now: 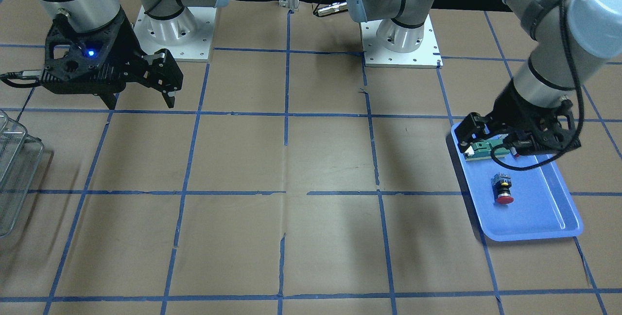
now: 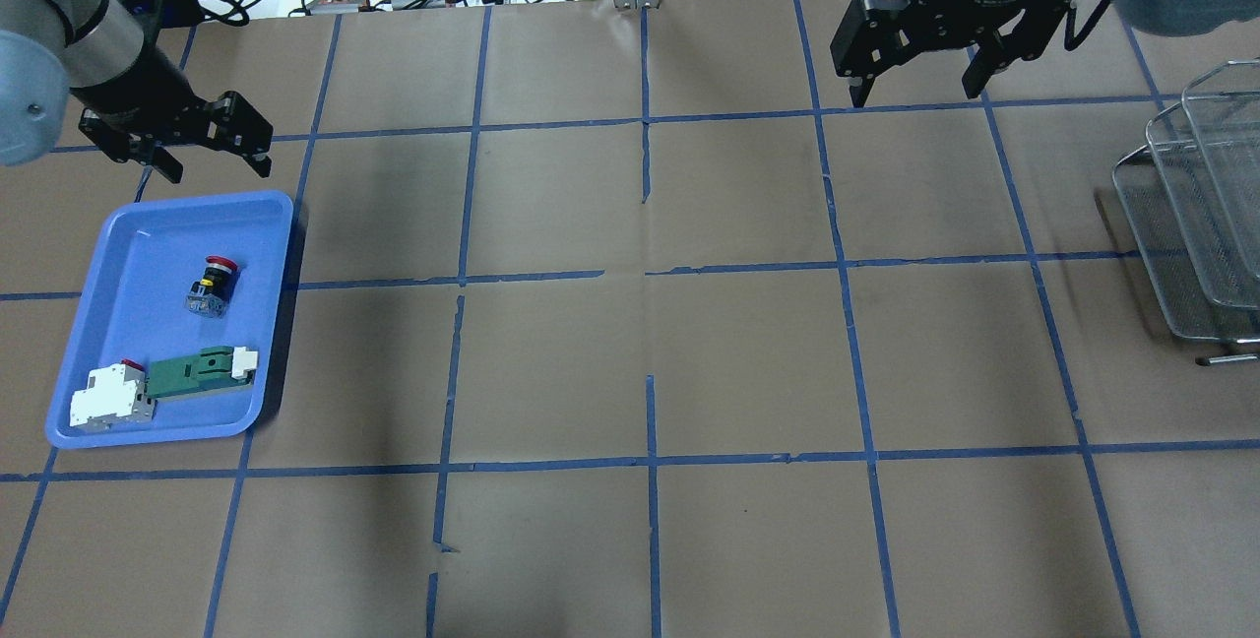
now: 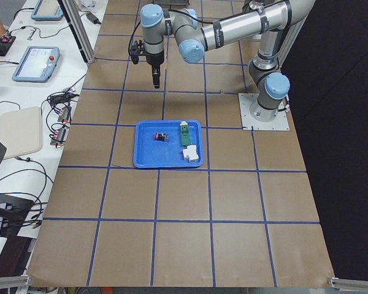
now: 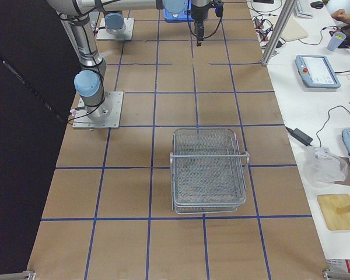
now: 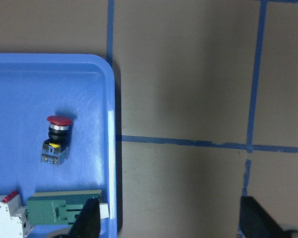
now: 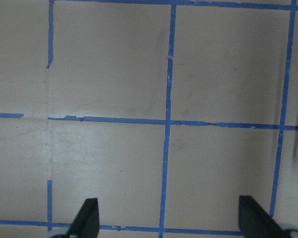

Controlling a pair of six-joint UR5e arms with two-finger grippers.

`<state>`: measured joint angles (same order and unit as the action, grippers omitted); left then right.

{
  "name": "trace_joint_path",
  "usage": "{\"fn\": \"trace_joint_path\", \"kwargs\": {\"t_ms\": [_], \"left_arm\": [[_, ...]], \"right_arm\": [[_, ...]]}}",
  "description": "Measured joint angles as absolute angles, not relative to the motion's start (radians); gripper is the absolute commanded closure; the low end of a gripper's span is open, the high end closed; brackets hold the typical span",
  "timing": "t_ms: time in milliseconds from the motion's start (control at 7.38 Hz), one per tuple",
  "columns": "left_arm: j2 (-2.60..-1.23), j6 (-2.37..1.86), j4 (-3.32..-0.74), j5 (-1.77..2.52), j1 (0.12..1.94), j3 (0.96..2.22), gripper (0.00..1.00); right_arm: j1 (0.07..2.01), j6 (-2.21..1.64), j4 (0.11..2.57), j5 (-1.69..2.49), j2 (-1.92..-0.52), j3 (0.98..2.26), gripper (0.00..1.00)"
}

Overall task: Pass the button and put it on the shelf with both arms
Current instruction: 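Move the left gripper down toward the red button in the blue tray, then close the left gripper on the red button's black base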

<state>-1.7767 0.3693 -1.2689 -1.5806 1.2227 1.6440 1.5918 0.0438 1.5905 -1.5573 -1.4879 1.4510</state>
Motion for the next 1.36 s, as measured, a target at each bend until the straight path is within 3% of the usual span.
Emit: {"fn": "trace_joint_path", "kwargs": {"t_ms": [678, 814, 949, 1085, 1356], "left_arm": [[-1.990, 0.712, -1.077, -1.556, 1.064, 1.704, 0.00], [-2.021, 0.717, -1.073, -1.582, 1.062, 1.710, 0.05], [-2.042, 0.719, -1.073, -1.597, 1.057, 1.719, 0.24], [-2.054, 0.722, -1.074, -1.603, 1.043, 1.735, 0.55], [-2.057, 0.726, -1.078, -1.604, 1.012, 1.760, 0.83]], "right_arm": [[1.592, 0.068, 1.606, -1.556, -1.487, 1.457, 0.00], [1.592, 0.069, 1.606, -1.556, -1.486, 1.457, 0.00], [1.592, 0.070, 1.608, -1.556, -1.486, 1.457, 0.00], [1.592, 0.071, 1.609, -1.555, -1.485, 1.457, 0.00], [1.592, 0.072, 1.612, -1.555, -1.484, 1.458, 0.00]]}}
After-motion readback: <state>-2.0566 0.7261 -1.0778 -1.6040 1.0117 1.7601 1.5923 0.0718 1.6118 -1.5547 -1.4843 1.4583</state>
